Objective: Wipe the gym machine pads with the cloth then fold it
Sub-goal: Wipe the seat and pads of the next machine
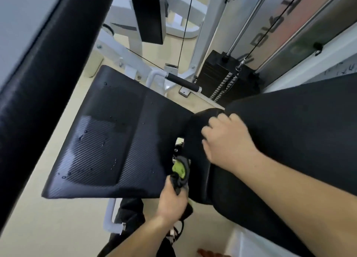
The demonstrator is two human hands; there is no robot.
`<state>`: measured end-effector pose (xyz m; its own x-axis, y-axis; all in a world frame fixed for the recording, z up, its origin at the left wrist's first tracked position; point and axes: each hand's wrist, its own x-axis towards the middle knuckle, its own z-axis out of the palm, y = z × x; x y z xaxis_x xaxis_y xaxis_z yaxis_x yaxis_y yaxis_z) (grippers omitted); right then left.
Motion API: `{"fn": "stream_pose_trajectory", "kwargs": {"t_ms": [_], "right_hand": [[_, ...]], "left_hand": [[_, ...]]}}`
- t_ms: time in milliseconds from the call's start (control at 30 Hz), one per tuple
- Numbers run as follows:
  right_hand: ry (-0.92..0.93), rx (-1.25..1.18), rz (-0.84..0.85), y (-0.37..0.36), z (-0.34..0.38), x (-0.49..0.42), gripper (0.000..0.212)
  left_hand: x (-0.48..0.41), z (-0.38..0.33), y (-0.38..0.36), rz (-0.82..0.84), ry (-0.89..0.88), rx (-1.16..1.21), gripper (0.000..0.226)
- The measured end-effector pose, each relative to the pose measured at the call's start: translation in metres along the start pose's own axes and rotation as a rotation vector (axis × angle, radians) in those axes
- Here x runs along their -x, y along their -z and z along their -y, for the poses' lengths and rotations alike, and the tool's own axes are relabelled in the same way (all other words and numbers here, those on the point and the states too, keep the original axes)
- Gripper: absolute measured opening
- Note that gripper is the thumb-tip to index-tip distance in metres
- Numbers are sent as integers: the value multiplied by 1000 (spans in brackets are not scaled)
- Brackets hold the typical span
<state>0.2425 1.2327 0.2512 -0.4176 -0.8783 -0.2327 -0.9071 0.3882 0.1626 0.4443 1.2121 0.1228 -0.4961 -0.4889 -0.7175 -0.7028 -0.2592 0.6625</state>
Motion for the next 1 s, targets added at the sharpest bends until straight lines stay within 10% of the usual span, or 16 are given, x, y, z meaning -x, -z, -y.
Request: {"fn": "stream_pose_trajectory", "kwargs": {"t_ms": [167, 500, 1000], "right_hand": [[71, 44, 325, -3, 41, 75, 44], [133, 208, 274, -22, 49, 96, 42], [113, 197, 188, -33, 50, 99, 24]], "left_hand": [[-6, 17, 16, -206, 262, 318, 40], [24, 16, -66, -112, 587, 1129, 41], [-11, 48, -46, -157, 512, 1020, 59]]}}
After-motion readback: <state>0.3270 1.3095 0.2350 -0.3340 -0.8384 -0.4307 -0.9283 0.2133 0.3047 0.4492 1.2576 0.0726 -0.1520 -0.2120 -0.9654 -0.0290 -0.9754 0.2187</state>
